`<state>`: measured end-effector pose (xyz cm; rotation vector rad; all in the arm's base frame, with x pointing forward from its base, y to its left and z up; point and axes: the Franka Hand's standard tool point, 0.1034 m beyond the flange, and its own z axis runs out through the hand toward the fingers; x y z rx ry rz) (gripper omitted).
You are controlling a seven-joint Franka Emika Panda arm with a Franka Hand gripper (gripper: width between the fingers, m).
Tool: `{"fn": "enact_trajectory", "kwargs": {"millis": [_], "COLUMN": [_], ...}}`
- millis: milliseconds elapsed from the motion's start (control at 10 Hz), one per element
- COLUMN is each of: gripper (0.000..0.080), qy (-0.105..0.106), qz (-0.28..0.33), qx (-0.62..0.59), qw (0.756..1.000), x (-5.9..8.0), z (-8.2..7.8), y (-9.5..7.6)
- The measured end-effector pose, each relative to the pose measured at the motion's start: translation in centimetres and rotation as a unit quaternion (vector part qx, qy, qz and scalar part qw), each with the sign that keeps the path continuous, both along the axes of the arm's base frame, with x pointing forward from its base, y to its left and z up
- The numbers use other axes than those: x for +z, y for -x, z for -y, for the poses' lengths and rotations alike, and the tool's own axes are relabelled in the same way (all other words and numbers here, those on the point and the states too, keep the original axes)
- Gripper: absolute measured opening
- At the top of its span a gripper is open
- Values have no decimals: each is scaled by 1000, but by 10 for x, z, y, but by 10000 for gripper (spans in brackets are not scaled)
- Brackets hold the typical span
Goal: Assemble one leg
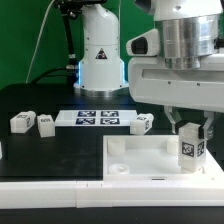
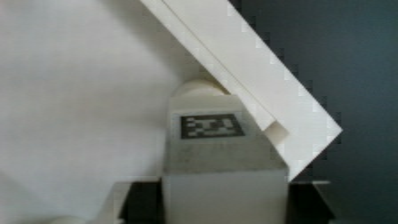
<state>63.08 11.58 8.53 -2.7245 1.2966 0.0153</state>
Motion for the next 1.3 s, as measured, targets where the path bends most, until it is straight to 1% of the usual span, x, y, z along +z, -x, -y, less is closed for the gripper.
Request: {"fn": "enact_trajectory", "kwargs": {"millis": [200,300,400,500,600,700,800,900,1000,1100,1200,1300], "gripper": [291,291,291,291,385,521,521,623,641,641,648,648], "qy": [-3,-4,-4,-9,-13,-12,-11,-9,-9,-7,0,4], "qz": [-15,-21,-22,-27,-30,-28,-25,-21,-22,-16,-7,-2], "qx": [-132,-179,-197,-241,-252,-237,-208,-173,-171,-123,-43,18], "qw": [991,984,980,970,967,971,978,985,985,992,999,1000], "x": [0,0,0,0,0,0,-1,-1,-1,-2,-1,-1], "z": [-2,-4,-5,-5,-7,-8,-8,-8,-12,-13,-14,-16], "y": [1,1,1,1,1,1,2,2,3,3,3,4]}}
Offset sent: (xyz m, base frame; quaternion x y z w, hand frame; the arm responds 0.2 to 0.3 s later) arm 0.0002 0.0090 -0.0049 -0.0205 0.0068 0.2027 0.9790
